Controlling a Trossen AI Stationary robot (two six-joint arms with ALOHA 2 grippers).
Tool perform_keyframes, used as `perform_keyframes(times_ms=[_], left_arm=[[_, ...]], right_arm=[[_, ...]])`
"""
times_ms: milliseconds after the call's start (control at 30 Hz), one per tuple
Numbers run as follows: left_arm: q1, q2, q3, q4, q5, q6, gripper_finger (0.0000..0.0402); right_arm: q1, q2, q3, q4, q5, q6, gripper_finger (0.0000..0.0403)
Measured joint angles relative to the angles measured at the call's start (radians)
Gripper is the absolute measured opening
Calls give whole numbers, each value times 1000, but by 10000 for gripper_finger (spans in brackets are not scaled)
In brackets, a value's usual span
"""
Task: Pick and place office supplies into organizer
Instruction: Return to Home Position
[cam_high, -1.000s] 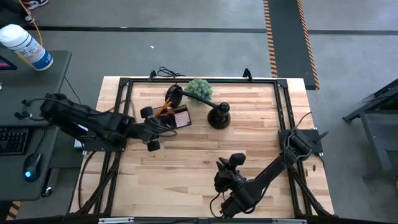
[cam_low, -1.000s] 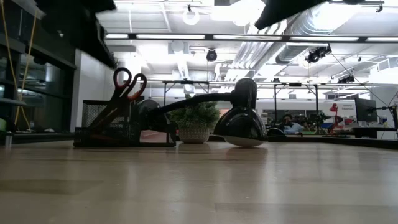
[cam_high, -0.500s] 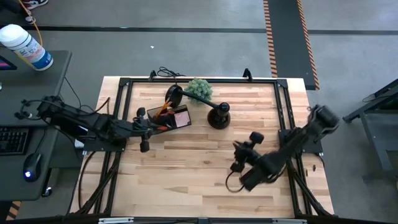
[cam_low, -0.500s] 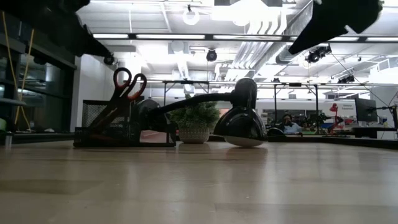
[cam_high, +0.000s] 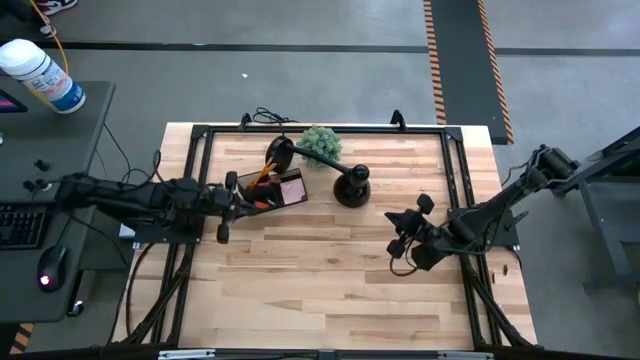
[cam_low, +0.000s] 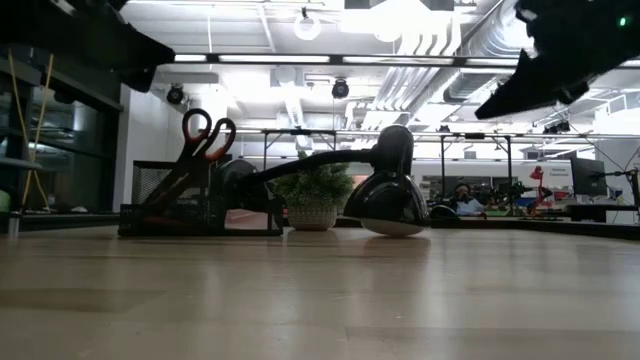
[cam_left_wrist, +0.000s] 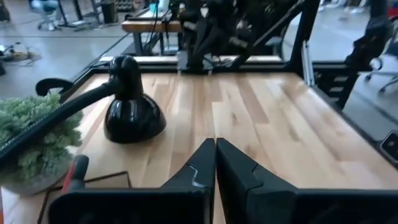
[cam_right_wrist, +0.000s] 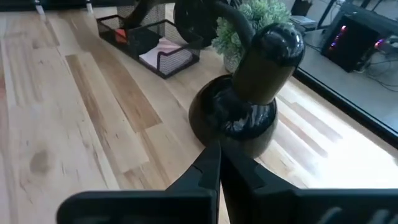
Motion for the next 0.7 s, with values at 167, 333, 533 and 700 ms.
perform_keyframes(times_ms=[167, 333, 533, 700], left_arm=[[153, 0, -1, 36, 195, 1, 5], [200, -15, -12, -6, 225, -5, 2], [190, -137, -125, 30, 183, -68, 1], [191, -269, -173, 29, 197, -99, 0]], right_arm=[[-35, -19, -69, 134, -31, -69, 1], [-48, -19, -77, 127, -37, -73, 1], [-48, -19, -77, 126, -35, -87, 1], [-48, -18, -77, 125, -39, -86, 0]])
